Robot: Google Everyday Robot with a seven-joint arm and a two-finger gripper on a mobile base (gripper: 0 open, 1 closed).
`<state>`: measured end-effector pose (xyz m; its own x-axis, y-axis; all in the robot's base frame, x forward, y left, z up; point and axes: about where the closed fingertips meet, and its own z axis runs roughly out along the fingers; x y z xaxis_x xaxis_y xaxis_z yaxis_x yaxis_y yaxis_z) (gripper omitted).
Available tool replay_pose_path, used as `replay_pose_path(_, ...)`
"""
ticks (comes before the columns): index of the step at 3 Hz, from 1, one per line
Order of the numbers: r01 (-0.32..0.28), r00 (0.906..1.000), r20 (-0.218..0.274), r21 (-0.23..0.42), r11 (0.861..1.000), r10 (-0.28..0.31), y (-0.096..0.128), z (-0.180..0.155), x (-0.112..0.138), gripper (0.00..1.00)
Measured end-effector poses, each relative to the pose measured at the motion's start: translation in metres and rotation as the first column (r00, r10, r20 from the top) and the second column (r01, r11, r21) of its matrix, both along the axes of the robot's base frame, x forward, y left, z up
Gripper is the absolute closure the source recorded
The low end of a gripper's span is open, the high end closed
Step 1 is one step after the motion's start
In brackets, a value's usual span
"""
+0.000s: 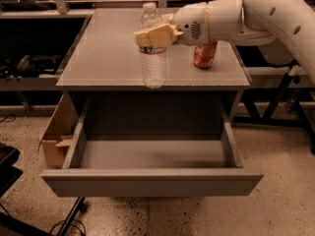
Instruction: Pick water bottle from top drawer and place on counter
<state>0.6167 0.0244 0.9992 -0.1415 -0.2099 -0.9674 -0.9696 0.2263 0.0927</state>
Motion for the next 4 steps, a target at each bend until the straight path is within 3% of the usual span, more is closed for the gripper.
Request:
replay_pose_path(1, 0.000, 1.0000, 0.000, 0.000, 1.000, 0.000, 0.000, 0.000, 0.000, 1.00)
replay_pose_path(2, 0.040, 0.9989, 0.023, 0.025, 0.999, -0.040, 0.010, -0.005, 0.025, 1.00)
replay_pose_path(3, 0.127, 0.9909, 0.037, 0.049, 0.991, -0.129, 0.036, -0.022, 0.076, 1.00)
replay_pose_path(4, 0.249, 0.9647, 0.081, 0.030, 0.968, -0.250, 0.064, -0.032, 0.131, 1.00)
